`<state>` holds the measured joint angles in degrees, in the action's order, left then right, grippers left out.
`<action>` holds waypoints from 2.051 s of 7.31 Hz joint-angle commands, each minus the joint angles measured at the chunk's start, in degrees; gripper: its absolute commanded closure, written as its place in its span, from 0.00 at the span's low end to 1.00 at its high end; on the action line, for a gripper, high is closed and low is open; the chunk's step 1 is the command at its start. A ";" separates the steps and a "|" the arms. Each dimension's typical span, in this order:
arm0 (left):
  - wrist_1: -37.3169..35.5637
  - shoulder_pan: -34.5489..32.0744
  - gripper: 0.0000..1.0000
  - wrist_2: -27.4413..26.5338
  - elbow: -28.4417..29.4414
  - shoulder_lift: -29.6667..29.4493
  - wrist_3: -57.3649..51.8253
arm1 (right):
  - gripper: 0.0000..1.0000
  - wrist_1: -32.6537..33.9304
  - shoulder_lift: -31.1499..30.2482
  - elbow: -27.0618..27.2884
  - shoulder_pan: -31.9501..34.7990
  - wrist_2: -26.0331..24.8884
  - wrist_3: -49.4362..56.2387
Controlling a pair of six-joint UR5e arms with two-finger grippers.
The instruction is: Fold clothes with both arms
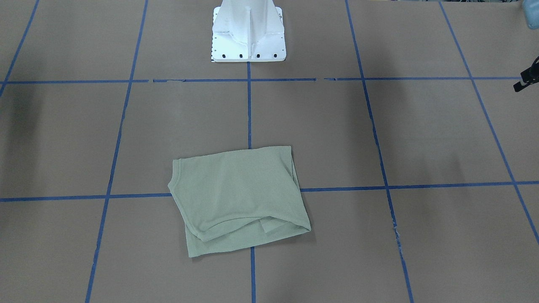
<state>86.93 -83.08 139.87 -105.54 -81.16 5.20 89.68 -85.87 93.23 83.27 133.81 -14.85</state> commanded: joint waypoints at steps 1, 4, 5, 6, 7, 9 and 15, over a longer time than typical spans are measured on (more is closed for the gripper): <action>0.17 -0.33 0.00 -0.82 0.08 -0.84 -0.19 | 0.00 -0.03 0.00 0.11 -0.03 0.14 0.00; 0.00 -1.55 0.00 -9.07 0.42 -0.84 -13.30 | 0.00 -0.12 0.09 0.20 -0.03 0.75 0.09; -0.27 -3.12 0.00 -9.00 -0.36 -1.01 -13.11 | 0.00 -0.12 0.09 0.63 -0.03 0.75 0.09; -0.88 -3.05 0.00 -8.48 -0.89 -1.27 -13.37 | 0.00 -0.03 0.00 0.90 -0.03 0.75 0.09; -0.62 -3.05 0.00 -8.47 -0.89 -1.36 -13.55 | 0.00 -0.03 0.00 0.90 -0.03 0.75 0.09; -0.62 -3.05 0.00 -8.56 -0.02 -1.45 -13.72 | 0.00 -0.12 0.00 0.99 -0.04 0.75 0.09; -1.59 -3.23 0.00 -8.65 2.36 -1.19 -21.90 | 0.00 -0.12 0.00 0.99 -0.12 0.75 0.18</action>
<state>85.50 -86.30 131.21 -103.24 -82.31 -16.46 89.63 -85.87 94.22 83.15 134.56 -14.68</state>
